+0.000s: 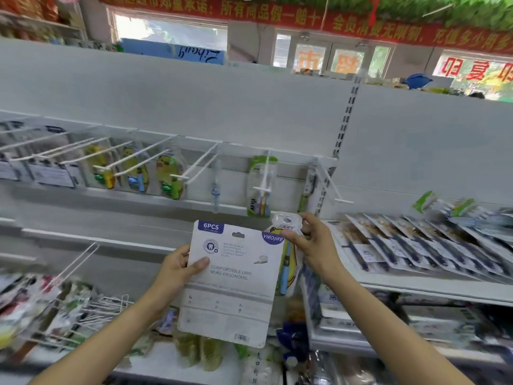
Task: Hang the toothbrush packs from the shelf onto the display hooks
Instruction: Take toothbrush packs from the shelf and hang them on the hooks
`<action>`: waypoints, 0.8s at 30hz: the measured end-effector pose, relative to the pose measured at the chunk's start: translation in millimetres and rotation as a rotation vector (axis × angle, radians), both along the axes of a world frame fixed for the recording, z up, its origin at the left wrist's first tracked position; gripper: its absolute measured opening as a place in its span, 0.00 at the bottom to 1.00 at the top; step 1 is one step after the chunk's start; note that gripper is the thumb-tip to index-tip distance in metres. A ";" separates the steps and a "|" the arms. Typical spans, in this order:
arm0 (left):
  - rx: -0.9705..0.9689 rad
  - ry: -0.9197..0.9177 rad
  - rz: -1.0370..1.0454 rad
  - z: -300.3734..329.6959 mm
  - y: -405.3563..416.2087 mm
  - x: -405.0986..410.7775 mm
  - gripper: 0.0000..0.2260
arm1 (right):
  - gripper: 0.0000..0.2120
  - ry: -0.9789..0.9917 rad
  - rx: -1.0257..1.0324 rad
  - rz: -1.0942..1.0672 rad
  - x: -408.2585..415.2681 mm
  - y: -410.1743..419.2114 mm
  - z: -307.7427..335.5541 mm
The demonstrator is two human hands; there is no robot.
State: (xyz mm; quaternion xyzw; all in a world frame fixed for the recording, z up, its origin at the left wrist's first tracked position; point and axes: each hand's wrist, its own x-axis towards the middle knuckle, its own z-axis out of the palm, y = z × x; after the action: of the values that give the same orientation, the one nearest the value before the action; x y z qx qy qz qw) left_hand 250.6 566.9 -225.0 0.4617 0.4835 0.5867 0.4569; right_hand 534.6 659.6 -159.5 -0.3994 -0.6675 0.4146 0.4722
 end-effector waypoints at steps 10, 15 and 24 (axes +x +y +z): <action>0.035 -0.011 0.038 10.0 -41.0 -143.8 0.31 | 0.10 0.014 0.008 0.063 -160.1 -27.0 -6.5; 0.024 -0.012 0.093 10.0 -44.1 -186.1 0.35 | 0.12 0.010 -0.004 0.128 -208.8 -17.8 -3.5; 0.015 -0.024 0.184 4.9 -46.4 -244.6 0.27 | 0.14 0.016 -0.088 0.208 -279.4 8.7 0.6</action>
State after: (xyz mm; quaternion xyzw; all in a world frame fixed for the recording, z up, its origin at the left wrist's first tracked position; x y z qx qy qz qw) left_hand 6.0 520.5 -220.1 0.4117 0.5139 0.6353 0.4035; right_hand 255.2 668.3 -158.9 -0.3447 -0.6829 0.4935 0.4140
